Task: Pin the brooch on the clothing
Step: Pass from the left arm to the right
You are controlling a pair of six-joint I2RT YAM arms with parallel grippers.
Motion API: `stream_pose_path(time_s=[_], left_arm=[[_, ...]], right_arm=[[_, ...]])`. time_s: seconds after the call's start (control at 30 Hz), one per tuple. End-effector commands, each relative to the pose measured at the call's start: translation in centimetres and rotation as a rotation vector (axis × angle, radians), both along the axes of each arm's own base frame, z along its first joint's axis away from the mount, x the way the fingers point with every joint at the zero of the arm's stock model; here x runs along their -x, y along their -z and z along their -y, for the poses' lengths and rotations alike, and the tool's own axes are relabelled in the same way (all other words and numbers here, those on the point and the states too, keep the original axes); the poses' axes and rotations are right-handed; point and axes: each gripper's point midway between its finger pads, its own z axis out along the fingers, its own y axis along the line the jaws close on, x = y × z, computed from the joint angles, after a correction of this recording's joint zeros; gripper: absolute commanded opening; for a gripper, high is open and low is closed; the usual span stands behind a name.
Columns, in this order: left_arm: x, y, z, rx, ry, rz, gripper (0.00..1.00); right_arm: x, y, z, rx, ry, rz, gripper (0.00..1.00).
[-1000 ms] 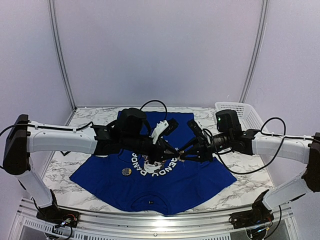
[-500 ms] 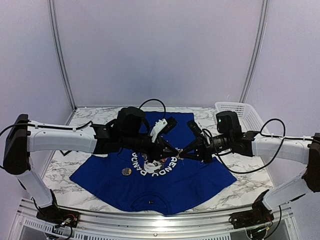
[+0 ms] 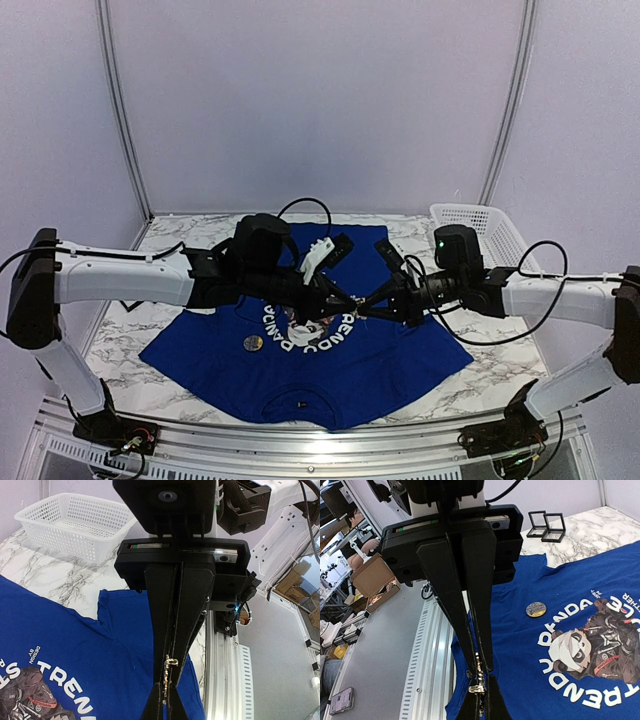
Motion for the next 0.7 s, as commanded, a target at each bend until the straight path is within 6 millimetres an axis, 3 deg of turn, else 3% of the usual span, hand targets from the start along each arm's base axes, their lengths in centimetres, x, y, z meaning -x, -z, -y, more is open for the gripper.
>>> stream_pose_path(time_s=[0.0, 0.27, 0.47, 0.6, 0.67], left_arm=[[0.1, 0.7, 0.6, 0.005, 0.012, -0.001, 0.0], [-0.9, 2.9, 1.2, -0.019, 0.017, -0.046, 0.0], [-0.7, 3.2, 1.3, -0.02, 0.042, -0.053, 0.0], [-0.6, 3.2, 1.2, -0.018, 0.054, -0.059, 0.0], [-0.5, 3.3, 1.1, -0.018, 0.064, -0.065, 0.0]], right_arm=[[-0.8, -0.1, -0.3, -0.028, 0.034, -0.023, 0.0], [-1.0, 3.8, -0.3, 0.034, 0.064, -0.165, 0.0], [-1.0, 4.6, -0.4, 0.04, 0.06, -0.197, 0.12], [-1.0, 4.6, -0.6, 0.034, 0.055, -0.193, 0.1], [-1.0, 4.4, -0.6, 0.027, 0.049, -0.19, 0.0]])
